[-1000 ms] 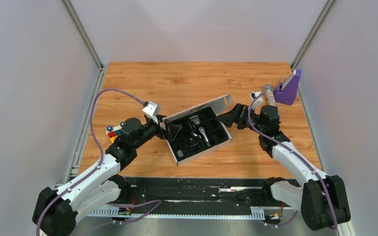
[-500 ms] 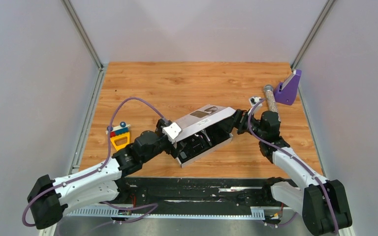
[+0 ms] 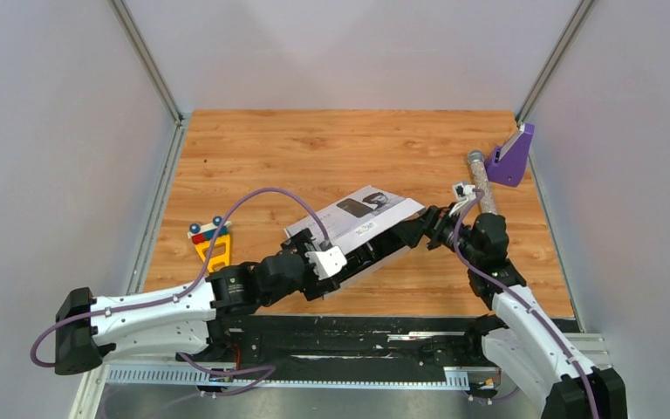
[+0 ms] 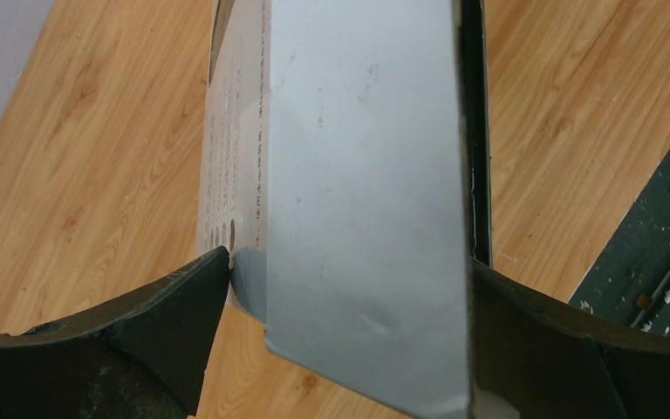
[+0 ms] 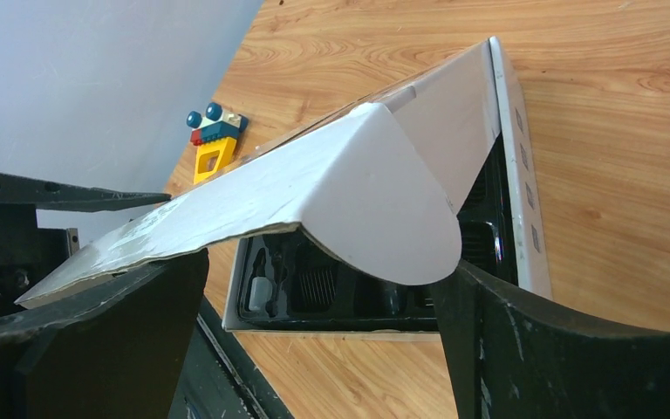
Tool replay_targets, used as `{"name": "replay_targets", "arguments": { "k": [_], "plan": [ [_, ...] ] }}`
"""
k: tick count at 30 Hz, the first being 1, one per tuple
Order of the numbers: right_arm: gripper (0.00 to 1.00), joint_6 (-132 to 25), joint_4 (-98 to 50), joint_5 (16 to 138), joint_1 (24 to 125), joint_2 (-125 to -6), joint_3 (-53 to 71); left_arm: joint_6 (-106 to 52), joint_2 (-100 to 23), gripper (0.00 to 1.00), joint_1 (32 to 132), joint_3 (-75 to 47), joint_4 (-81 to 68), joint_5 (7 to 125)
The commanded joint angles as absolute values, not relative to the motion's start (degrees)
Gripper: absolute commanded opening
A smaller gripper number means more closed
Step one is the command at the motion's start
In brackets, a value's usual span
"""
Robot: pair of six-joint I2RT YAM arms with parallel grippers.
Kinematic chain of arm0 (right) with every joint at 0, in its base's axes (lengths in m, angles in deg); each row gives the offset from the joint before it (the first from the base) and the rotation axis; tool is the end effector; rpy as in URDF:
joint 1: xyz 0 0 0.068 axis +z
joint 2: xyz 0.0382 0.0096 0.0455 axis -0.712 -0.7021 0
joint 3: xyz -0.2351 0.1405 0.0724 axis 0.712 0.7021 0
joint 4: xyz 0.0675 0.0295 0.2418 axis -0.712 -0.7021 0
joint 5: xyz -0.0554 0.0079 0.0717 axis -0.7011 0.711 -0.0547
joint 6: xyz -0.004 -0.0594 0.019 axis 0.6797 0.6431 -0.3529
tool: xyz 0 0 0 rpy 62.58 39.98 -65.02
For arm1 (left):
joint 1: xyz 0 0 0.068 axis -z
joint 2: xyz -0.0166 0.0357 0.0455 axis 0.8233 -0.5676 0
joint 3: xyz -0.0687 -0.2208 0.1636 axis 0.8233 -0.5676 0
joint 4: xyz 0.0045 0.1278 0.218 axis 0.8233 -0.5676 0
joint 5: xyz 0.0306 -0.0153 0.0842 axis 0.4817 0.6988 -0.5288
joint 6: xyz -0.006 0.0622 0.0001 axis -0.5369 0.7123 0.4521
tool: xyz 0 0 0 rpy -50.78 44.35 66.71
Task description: Sort the hair-cutting tools
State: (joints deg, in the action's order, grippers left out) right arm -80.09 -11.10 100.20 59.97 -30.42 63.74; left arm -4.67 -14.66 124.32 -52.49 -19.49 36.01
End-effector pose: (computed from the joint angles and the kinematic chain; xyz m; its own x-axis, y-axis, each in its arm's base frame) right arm 0.1677 0.0689 0.2422 -0.5558 0.3432 -0.7572 -0.4742 0.6172 0.6278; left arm 0.0865 -0.1749 0.2564 -0.0318 0.5557 -0.8308 0.7677 0.5458 0.3357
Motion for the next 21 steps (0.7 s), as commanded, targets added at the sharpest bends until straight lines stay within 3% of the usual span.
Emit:
{"name": "replay_targets", "arguments": {
  "k": [1, 14, 21],
  "plan": [
    [1.0, -81.94, -14.14, 98.39, 60.21, -26.54, 64.5, -2.36, -15.11, 1.0, 128.07, -48.03, -25.22, 32.23],
    [1.0, -83.83, -32.16, 92.81, 60.23, -12.89, 63.54, -14.19, -6.27, 1.0, 131.36, -36.72, -31.1, 40.82],
    [1.0, -83.97, -39.68, 85.36, 60.18, -5.18, 59.85, -40.67, -0.76, 1.0, 130.05, -34.46, -36.04, 18.95]
  ]
}}
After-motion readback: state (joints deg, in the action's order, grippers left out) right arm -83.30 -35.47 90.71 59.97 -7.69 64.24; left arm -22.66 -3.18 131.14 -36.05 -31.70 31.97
